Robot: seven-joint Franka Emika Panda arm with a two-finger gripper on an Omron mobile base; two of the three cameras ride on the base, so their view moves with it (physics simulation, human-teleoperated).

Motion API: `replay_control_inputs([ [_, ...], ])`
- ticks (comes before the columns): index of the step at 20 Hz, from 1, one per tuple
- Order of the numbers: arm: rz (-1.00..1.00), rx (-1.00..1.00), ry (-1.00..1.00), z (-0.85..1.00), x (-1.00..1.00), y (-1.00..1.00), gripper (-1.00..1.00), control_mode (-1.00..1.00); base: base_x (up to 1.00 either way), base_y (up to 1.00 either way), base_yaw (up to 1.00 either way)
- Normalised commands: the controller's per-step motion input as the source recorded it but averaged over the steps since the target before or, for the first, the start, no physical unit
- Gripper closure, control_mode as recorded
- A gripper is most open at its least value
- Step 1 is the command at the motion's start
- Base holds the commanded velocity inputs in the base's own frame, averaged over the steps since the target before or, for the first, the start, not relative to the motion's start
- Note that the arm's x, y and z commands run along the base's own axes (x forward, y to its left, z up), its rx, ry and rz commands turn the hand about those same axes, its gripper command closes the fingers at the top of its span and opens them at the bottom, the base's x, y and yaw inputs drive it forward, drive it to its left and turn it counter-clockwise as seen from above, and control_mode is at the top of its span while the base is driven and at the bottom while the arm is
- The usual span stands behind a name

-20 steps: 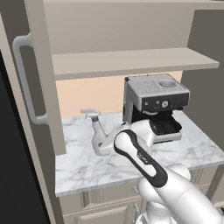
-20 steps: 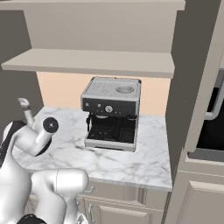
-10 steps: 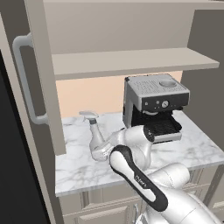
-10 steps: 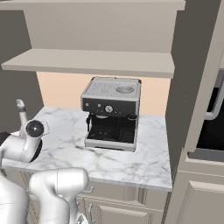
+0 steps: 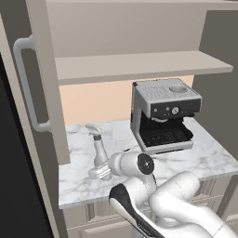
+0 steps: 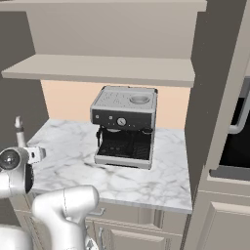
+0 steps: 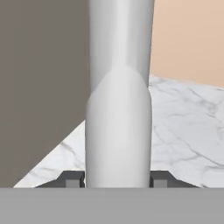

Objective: Move the cutting board and knife to the sink. Then move spray from the cabinet to the counter.

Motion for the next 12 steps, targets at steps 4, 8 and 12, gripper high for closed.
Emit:
replay_control_inputs([
  [4, -0.28, 0.03, -0.18, -0.53, -0.05, -0.01, 1.0, -1.0, 0.0, 0.0, 0.0],
  [8, -0.25, 0.06, -0.14, -0.44, 0.08, -0.11, 1.0, -1.0, 0.0, 0.0, 0.0],
  [12, -0.2, 0.08, -0.12, -0.28, 0.14, -0.08, 1.0, -1.0, 0.0, 0.0, 0.0],
])
